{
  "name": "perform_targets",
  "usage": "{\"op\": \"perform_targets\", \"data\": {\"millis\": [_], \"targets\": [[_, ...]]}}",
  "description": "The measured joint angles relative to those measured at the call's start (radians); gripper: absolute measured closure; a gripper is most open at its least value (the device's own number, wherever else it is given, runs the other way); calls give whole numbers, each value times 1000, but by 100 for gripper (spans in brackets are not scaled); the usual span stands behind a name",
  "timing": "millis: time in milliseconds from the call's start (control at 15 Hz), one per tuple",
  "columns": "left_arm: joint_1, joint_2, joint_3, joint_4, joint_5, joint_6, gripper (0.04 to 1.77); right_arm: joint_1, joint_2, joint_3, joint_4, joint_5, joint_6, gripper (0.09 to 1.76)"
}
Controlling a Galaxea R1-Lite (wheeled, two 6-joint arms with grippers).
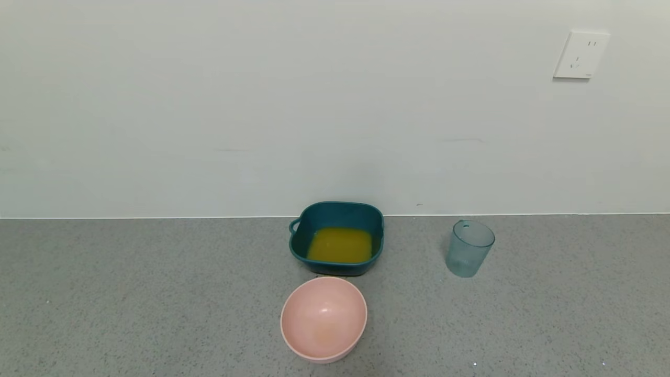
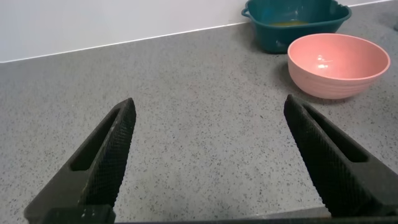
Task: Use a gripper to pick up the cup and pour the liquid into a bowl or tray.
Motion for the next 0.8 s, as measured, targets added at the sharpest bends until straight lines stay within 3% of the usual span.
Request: {"op": "perform_targets", "data": {"millis": [800], "targets": [[0, 0, 0, 0, 0, 0, 9, 1, 0, 49, -20, 21, 4, 15]]}}
